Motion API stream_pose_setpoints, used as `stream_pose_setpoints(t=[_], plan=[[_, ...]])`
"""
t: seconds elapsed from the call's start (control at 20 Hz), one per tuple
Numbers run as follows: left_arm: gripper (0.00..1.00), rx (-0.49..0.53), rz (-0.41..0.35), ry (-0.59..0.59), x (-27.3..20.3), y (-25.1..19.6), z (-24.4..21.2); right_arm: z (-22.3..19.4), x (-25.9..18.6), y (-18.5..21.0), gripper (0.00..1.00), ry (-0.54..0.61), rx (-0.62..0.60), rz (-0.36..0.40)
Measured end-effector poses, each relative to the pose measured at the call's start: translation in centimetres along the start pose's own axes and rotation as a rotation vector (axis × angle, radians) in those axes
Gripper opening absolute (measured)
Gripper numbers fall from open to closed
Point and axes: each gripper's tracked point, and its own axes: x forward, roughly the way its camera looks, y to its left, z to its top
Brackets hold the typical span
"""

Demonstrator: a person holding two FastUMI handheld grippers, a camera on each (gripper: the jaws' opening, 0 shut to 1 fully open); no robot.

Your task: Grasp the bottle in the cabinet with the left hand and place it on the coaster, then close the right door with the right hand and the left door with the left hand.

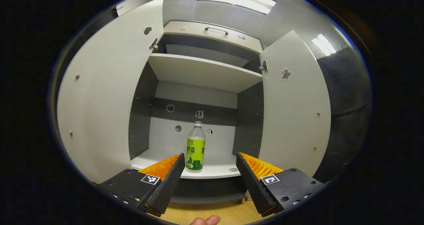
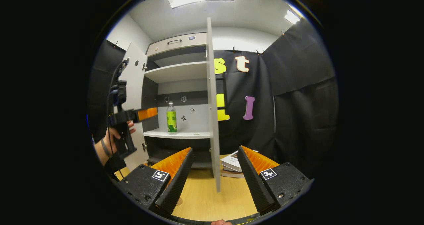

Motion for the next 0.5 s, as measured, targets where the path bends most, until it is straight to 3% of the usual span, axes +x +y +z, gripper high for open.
stream_pose_setpoints(t=[0.05, 0.1, 0.2, 0.25, 0.3, 0.5], plan=[[0.95, -0.005, -0.006, 0.006, 1.4, 0.3, 0.1, -0.1, -0.1, -0.6, 0.82, 0.004, -0.001, -0.019], [0.99, -0.003, -0.008, 0.012, 2.6, 0.7, 0.2, -0.4, -0.2, -1.4, 0.82, 0.009, 0.002, -0.037], [0.94, 0.015, 0.003, 0.031, 5.0, 1.6, -0.1, -0.7, -0.1, -2.5, 0.82, 0.02, 0.014, -0.068], [0.99, 0.022, 0.014, 0.034, 6.1, 2.1, -0.2, -0.7, -0.1, -3.0, 0.82, 0.022, 0.02, -0.081], [0.95, 0.023, 0.025, 0.036, 7.2, 2.6, -0.3, -0.7, 0.0, -3.5, 0.82, 0.024, 0.024, -0.095], [0.95, 0.021, 0.028, 0.057, 11.1, 3.9, -1.6, -0.8, 0.3, -5.0, 0.82, 0.027, 0.023, -0.148]])
